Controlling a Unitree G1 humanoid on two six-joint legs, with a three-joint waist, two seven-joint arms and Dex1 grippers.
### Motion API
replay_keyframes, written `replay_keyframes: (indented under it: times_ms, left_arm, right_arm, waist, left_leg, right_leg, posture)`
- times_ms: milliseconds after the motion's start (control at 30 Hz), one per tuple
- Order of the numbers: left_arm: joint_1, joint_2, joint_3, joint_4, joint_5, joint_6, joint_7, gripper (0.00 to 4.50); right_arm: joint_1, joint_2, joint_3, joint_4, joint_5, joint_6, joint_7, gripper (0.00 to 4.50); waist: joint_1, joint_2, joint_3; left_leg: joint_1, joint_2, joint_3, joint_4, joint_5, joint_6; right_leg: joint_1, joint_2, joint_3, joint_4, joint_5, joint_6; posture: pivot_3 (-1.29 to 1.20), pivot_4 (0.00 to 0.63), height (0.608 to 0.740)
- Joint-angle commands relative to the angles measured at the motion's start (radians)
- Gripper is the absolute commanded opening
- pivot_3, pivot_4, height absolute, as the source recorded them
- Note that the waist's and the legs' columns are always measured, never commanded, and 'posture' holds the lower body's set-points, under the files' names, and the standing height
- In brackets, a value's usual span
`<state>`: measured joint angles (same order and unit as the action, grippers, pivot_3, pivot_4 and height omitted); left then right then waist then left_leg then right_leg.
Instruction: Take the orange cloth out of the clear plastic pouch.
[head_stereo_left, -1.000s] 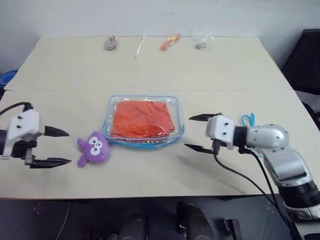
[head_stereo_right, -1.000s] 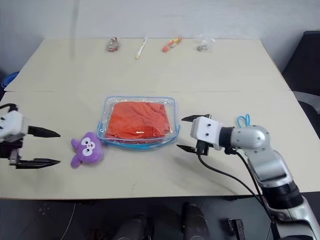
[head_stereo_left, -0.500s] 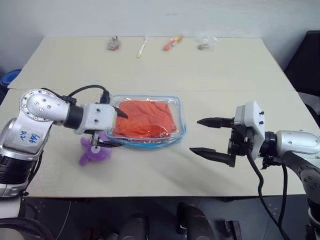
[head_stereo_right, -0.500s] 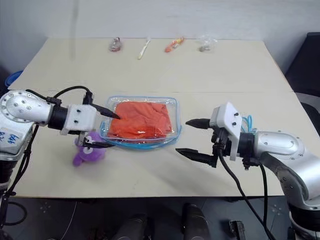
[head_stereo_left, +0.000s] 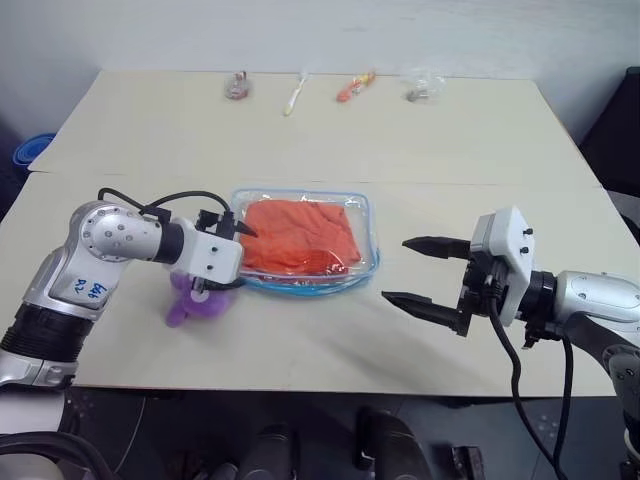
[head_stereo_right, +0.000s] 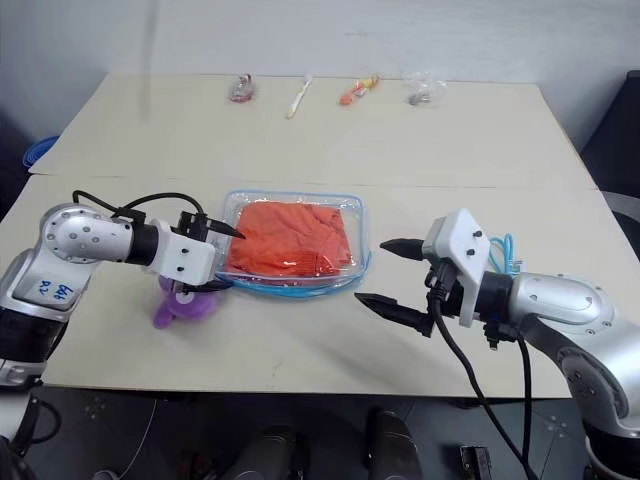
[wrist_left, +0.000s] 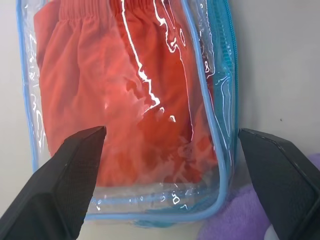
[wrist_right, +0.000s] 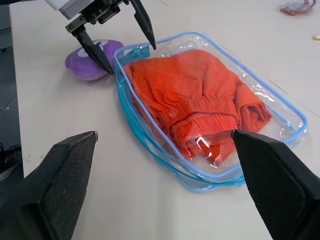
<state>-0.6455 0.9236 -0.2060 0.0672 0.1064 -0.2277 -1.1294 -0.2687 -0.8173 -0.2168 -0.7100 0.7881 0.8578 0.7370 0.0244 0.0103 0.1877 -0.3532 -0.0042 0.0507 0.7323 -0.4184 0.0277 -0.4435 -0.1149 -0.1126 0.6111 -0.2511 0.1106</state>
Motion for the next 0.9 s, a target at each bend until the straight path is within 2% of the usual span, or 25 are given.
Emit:
replay_keyframes:
  times_ms: [33, 133, 500, 633, 767, 900]
  left_arm:
    - [0.013, -0.009, 0.016, 0.013, 0.012, -0.009, 0.03, 4.31]
    - [0.023, -0.025, 0.025, 0.014, 0.004, 0.006, 0.044, 3.62]
    - [0.045, -0.049, 0.059, -0.044, -0.048, 0.09, 0.055, 0.05]
    - [0.09, -0.064, 0.101, -0.131, -0.107, 0.245, 0.069, 0.02]
    - [0.162, -0.101, 0.156, -0.281, -0.154, 0.459, 0.143, 0.02]
    - [0.224, -0.14, 0.182, -0.405, -0.155, 0.595, 0.226, 0.02]
  right_arm:
    - [0.005, -0.023, -0.025, -0.043, 0.006, -0.024, -0.009, 4.49]
    - [0.013, -0.026, -0.018, -0.044, 0.0, -0.034, -0.011, 4.5]
    - [0.053, -0.026, 0.024, -0.044, -0.045, -0.075, -0.005, 4.5]
    - [0.087, -0.027, 0.126, -0.046, -0.183, -0.13, -0.041, 4.5]
    - [0.102, 0.021, 0.227, -0.038, -0.298, -0.149, -0.126, 4.5]
    - [0.12, 0.077, 0.304, -0.04, -0.409, -0.183, -0.21, 4.5]
  waist:
    - [-0.001, 0.0, 0.0]
    - [0.0, 0.0, 0.0]
    - [0.0, 0.0, 0.0]
    - [0.0, 0.0, 0.0]
    - [-0.002, 0.0, 0.0]
    - [0.0, 0.0, 0.0]
  left_leg:
    - [0.0, 0.0, 0.0, 0.0, 0.0, 0.0]
    - [0.0, 0.0, 0.0, 0.0, 0.0, 0.0]
    - [0.0, 0.0, 0.0, 0.0, 0.0, 0.0]
    - [0.0, 0.0, 0.0, 0.0, 0.0, 0.0]
    - [0.0, 0.0, 0.0, 0.0, 0.0, 0.0]
    - [0.0, 0.0, -0.003, 0.0, 0.0, 0.0]
  right_leg:
    - [0.0, 0.0, 0.0, 0.0, 0.0, 0.0]
    - [0.0, 0.0, 0.0, 0.0, 0.0, 0.0]
    - [0.0, 0.0, 0.0, 0.0, 0.0, 0.0]
    - [0.0, 0.0, 0.0, 0.0, 0.0, 0.0]
    - [0.0, 0.0, 0.0, 0.0, 0.0, 0.0]
    - [0.0, 0.0, 0.001, 0.0, 0.0, 0.0]
  posture:
    - [0.0, 0.15, 0.74]
    - [0.0, 0.15, 0.74]
    - [0.0, 0.15, 0.74]
    - [0.0, 0.15, 0.74]
    - [0.0, 0.15, 0.74]
    - [0.0, 0.15, 0.74]
